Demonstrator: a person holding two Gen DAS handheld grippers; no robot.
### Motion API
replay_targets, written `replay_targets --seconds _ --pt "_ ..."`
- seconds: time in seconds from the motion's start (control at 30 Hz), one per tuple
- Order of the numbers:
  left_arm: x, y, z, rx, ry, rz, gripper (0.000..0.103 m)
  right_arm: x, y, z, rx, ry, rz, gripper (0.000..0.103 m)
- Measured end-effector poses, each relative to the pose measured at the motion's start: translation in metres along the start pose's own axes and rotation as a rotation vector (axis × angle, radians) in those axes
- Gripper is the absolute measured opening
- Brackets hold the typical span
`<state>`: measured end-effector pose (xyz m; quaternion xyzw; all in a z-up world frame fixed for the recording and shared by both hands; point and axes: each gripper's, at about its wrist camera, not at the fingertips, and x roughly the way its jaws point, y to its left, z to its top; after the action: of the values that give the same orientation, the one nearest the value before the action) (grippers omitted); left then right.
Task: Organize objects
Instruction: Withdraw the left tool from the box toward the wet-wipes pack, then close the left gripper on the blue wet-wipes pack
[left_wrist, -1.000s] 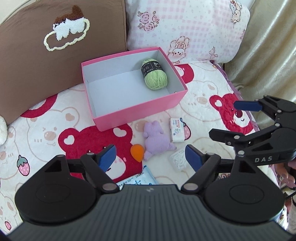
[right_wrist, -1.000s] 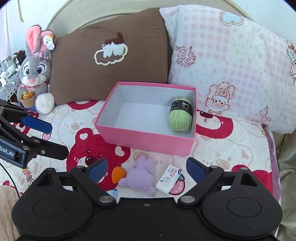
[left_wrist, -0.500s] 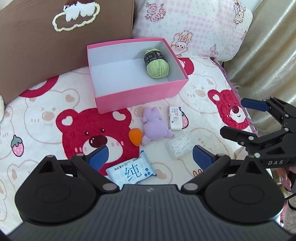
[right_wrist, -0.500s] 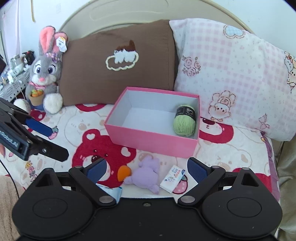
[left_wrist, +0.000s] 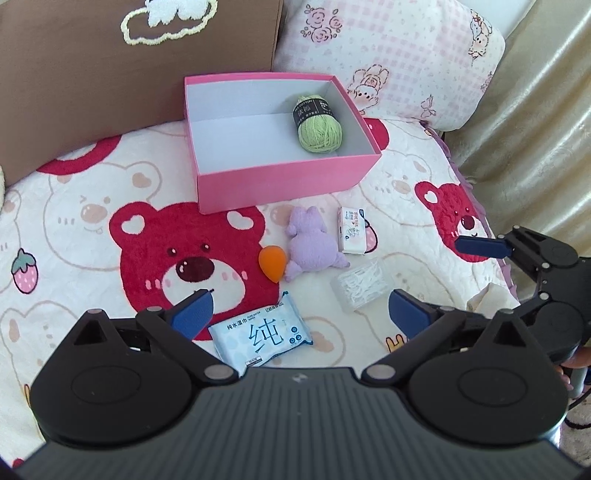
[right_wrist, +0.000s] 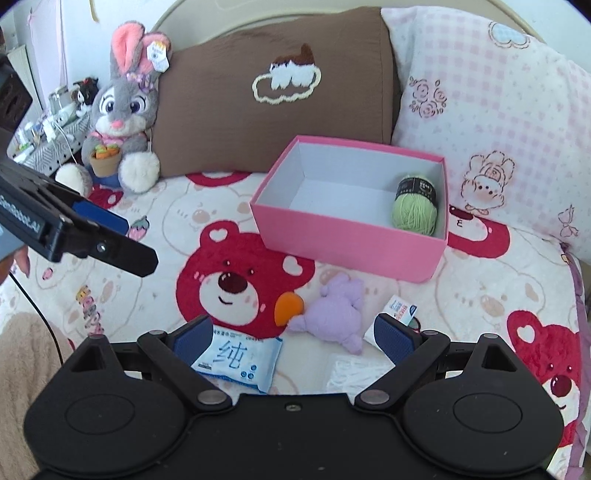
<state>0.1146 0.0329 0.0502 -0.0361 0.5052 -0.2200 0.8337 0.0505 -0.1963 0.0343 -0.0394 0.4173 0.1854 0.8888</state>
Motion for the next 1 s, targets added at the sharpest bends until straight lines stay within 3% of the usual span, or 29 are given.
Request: replay_targets --seconds 0.17,0.3,0.53,0.8,1.0 --pt "0.019 0.001 -0.012 0.007 0.013 -0.001 0.103 0.02 0.015 -0.011 -0.03 0.059 0.054 0.096" --pt "0.027 -0.003 -0.017 0.033 -0.022 0.019 0.103 0.035 0.028 -0.02 -0.086 0.086 0.067 0.095" --pt "0.041 -0.005 -0.018 0.051 -0.035 0.031 0.103 0.051 0.037 -0.025 -0.113 0.075 0.132 0.093" --pt "0.07 0.019 -0.026 -0.076 -0.019 -0.023 0.103 0.082 0.042 -0.033 -0.102 0.024 0.14 0.094" --pt "0.097 0.031 -0.03 -0.091 0.008 0.039 0.103 0.127 0.036 -0.04 -0.027 0.096 0.185 0.094"
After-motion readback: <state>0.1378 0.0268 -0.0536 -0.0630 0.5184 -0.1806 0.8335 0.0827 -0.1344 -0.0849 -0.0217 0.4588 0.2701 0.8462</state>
